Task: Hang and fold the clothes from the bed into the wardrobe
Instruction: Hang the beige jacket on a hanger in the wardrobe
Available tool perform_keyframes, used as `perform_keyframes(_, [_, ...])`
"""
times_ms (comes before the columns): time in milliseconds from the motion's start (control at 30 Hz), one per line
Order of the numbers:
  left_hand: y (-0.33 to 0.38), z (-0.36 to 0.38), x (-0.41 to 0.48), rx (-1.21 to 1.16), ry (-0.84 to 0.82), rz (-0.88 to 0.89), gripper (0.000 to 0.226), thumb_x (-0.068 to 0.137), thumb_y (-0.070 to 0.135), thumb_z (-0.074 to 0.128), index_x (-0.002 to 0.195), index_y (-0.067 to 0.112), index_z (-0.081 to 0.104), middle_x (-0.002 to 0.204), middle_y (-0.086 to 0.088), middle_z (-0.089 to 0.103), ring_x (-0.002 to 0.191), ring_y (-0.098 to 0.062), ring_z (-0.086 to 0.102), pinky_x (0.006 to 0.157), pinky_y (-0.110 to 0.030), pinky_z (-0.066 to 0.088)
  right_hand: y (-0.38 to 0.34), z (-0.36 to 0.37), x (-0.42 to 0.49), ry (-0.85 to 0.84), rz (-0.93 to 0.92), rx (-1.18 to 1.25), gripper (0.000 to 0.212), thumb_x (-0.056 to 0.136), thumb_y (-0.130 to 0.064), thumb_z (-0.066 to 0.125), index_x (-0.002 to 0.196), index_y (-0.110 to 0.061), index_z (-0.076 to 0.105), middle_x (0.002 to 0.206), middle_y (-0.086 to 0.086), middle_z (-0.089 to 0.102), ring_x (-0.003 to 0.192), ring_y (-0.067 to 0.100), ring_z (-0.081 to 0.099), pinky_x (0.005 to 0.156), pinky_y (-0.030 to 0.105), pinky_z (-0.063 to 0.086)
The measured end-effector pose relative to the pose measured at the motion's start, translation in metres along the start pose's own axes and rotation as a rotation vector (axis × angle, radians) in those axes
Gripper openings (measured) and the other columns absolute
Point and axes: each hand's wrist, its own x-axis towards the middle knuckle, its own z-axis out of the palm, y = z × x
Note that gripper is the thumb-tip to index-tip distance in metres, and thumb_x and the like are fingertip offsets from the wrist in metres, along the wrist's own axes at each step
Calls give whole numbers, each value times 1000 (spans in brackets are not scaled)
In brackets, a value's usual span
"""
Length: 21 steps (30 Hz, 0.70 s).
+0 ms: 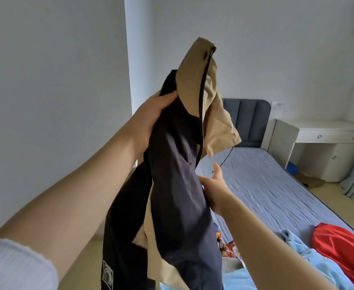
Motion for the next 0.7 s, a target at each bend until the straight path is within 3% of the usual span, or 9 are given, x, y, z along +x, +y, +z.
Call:
perform_keyframes(67, [0,1,0,-90,-67,-16,28,74,30,63,99,17,66,87,-1,73,82,-15,70,70,-25,55,-1,-1,-2,39,-40,6,91,84,-13,67,145,-42,5,115,5,55,78,20,66,57,35,56])
perform_keyframes(167, [-16,-2,2,-91,-49,-81,18,73,24,60,67,16,76,68,-2,71,63,-13,69,56,-20,54,-2,0,-4,-23,-72,-7,36,88,-16,62,114,-35,46,79,0,60,60,18,56,51,28,44])
perform_keyframes(233, [-34,-7,1,-41,26,-144,30,76,20,57,51,16,73,59,0,69,54,-12,67,50,-18,51,-5,-1,-4,-19,-39,-53,6,91,-25,57,93,-19,55,70,0,55,54,12,48,49,22,42])
perform_keyframes(300, [-51,-15,-2,16,80,-224,32,75,21,55,48,18,71,56,0,67,51,-13,66,50,-19,51,-4,-5,0,85,-21,-25,19,95,-22,49,79,-13,54,58,-1,54,42,8,45,42,18,43])
perform_keyframes(367, [-69,-26,-5,77,128,-319,35,78,24,52,46,21,68,55,1,64,51,-13,64,55,-22,50,0,-16,4,265,0,178,28,96,-11,35,72,-10,49,45,1,53,30,7,42,36,15,42])
perform_keyframes(433, [-82,-38,-10,132,163,-397,28,76,23,51,50,19,60,56,0,58,52,-14,60,58,-25,48,6,-32,5,425,-55,240,24,93,-4,33,77,-8,50,54,6,55,39,12,49,42,19,44])
perform_keyframes(567, [-100,-51,-19,221,168,-482,28,84,14,45,57,17,46,59,-1,44,48,-12,50,54,-23,43,6,-50,15,703,-268,55,21,90,-8,40,104,-14,55,87,1,58,86,22,53,77,34,45])
perform_keyframes(633, [-105,-50,-26,281,125,-494,47,92,9,41,46,15,51,49,-1,46,35,-8,48,43,-14,41,-9,-42,20,560,-410,0,26,91,-18,37,106,-21,58,102,2,63,97,22,57,89,39,46])
perform_keyframes(700, [-106,-46,-33,256,100,-490,72,96,4,35,27,17,47,31,4,40,23,-5,39,31,-8,31,-25,-21,22,183,-366,-242,28,92,-22,40,84,-26,66,88,-3,68,88,16,60,80,31,49])
